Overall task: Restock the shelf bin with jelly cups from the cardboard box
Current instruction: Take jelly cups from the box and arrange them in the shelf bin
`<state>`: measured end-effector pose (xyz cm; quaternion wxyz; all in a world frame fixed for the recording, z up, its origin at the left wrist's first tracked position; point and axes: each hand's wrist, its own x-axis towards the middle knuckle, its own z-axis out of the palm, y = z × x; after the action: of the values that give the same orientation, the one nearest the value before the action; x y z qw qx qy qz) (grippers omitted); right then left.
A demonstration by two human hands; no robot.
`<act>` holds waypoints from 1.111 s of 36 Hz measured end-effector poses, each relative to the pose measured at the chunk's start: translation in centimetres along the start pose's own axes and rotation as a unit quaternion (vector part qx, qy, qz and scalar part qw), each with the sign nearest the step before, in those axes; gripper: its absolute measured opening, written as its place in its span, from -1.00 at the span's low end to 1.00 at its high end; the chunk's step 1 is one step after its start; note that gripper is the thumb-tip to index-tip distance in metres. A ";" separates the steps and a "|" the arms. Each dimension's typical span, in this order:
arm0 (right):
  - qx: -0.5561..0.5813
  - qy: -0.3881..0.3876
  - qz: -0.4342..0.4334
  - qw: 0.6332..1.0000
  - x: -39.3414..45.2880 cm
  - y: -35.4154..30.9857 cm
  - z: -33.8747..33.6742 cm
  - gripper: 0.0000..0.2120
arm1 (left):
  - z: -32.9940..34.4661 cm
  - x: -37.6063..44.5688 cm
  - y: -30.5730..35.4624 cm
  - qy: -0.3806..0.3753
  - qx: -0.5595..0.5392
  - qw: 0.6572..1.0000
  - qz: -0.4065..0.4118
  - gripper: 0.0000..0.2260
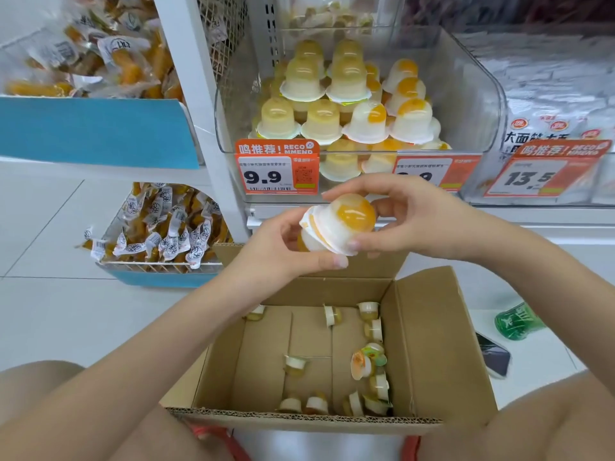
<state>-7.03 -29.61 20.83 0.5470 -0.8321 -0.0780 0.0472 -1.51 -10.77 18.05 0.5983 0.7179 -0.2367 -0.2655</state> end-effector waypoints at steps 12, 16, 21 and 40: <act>0.009 -0.069 -0.017 0.997 -0.5 0.8 0.9 -0.36 | 0.5 -0.7 -1.0 -0.108 -0.246 0.958 -0.102 -0.52; -0.008 -0.090 -0.010 0.996 -0.5 1.0 1.3 -0.32 | 0.5 -0.7 -1.3 -0.109 -0.246 0.956 -0.116 -0.53; -0.097 -0.040 -0.044 0.994 -0.2 0.9 1.4 -0.43 | 0.6 -0.6 -1.6 -0.104 -0.259 0.950 -0.139 -0.55; -0.119 0.374 0.075 0.917 3.9 -0.5 -10.0 -0.29 | -2.3 2.4 0.0 0.050 -0.044 0.980 -0.186 -0.75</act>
<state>-1.58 -37.75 25.29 0.4279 -0.8515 0.1898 -0.2364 1.83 -10.69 18.11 0.5807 0.7347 -0.0572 -0.3462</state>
